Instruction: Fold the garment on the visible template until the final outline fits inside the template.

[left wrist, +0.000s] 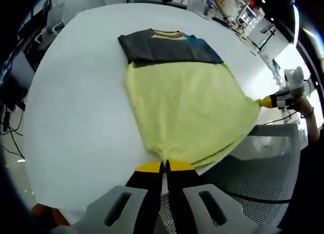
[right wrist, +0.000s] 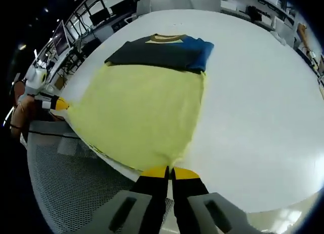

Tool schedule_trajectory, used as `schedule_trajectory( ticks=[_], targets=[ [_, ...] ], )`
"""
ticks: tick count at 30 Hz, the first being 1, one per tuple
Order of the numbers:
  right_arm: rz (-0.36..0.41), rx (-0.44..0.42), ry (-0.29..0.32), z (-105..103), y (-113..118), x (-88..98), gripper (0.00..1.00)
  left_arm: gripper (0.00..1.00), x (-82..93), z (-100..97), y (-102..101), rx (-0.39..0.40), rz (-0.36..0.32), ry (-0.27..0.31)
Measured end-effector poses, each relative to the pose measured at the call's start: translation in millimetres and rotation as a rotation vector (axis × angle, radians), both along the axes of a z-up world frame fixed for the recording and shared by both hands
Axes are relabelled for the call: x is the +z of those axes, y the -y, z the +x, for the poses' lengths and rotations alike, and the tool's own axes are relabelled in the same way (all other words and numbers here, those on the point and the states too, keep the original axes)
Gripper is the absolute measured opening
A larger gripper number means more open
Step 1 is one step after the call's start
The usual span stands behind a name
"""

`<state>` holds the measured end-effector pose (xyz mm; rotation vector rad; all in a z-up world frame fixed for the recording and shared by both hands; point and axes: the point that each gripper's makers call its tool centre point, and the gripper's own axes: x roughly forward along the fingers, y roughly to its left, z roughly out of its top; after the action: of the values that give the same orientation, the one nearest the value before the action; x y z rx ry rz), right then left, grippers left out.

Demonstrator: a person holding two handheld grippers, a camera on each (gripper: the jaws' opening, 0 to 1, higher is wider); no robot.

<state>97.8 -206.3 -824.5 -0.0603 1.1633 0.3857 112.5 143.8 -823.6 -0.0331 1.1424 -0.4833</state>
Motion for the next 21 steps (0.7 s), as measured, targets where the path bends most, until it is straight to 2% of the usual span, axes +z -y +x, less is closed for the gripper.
schedule_trajectory(
  ticks=[2, 5, 8, 10, 12, 16, 19, 21],
  targets=[
    [0.012, -0.017, 0.015, 6, 0, 4.2, 0.00, 0.02, 4.2, 4.5, 0, 0.020, -0.024, 0.009],
    [0.033, -0.035, 0.063, 20, 0, 15.8, 0.00, 0.02, 15.2, 16.9, 1, 0.038, -0.045, 0.057],
    [0.042, -0.050, 0.086, 28, 0, 22.3, 0.00, 0.02, 22.2, 24.9, 2, 0.041, -0.053, 0.094],
    [0.059, -0.075, 0.144, 48, 0, 38.2, 0.00, 0.02, 38.1, 43.2, 2, 0.059, -0.066, 0.162],
    [0.065, -0.080, 0.177, 58, -1, 48.0, 0.00, 0.02, 47.0, 52.1, 2, 0.062, -0.069, 0.195],
    [0.106, -0.124, 0.218, 80, -3, 63.7, 0.00, 0.02, 61.0, 68.1, 4, 0.075, -0.106, 0.228],
    [0.096, -0.110, 0.248, 92, -3, 72.7, 0.00, 0.02, 67.9, 78.1, 3, 0.087, -0.117, 0.242],
    [0.090, -0.105, 0.276, 105, -4, 81.2, 0.00, 0.02, 76.5, 91.3, 3, 0.087, -0.117, 0.273]
  ],
)
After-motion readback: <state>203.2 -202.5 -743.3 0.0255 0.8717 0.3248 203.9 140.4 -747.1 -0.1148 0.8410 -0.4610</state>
